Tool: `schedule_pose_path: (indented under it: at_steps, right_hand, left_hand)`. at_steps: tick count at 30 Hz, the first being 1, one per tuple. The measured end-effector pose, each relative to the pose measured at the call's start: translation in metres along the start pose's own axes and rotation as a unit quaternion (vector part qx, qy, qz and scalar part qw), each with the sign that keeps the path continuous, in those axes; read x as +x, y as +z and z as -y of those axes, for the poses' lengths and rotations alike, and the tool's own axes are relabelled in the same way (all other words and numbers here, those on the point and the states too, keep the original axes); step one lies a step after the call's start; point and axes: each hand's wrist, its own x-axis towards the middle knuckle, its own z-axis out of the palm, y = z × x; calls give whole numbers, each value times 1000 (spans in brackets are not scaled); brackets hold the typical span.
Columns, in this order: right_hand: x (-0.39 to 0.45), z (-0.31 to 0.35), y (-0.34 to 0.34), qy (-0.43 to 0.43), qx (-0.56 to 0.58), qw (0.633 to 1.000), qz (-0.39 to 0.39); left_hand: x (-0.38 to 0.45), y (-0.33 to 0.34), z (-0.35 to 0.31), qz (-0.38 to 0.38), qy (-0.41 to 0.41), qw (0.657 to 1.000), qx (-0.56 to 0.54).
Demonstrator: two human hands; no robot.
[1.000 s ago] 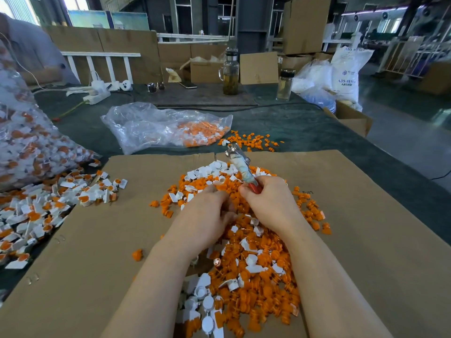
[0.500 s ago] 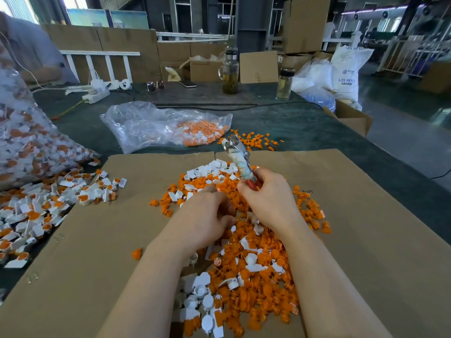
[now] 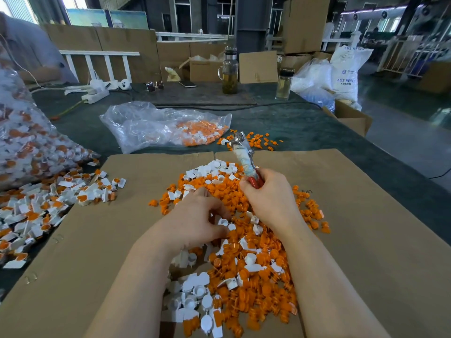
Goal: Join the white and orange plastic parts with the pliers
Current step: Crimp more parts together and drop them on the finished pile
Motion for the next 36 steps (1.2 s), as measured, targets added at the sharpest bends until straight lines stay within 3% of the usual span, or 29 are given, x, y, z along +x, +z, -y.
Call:
schedule_pose_path:
  at_steps: [9,12,15,19,26,31,36]
  right_hand:
    - [-1,1,2,-9,11,1000,-3]
    - [-2,3,2,-10,48,999,-5]
    - [-4,7,1,-19,95,995,-11]
    - [-6,12,0,-36,134,990,-14]
    - [-8,14,3,-62,136,989,-24]
    - [-9,14,7,-74,110,990,-42]
    - [-11,15,9,-86,103,989,-62]
  left_hand:
    - [0,0,1,-65,-30,995,-64]
    - [4,2,-2,-128,-76,983,-106]
    - [8,3,-8,-223,-125,939,-231]
    - [6,4,-19,-287,-118,861,-403]
    - [6,2,-24,-280,-128,752,-583]
    - [4,2,-24,-260,-125,735,-614]
    - [4,2,-27,-244,-115,738,-618]
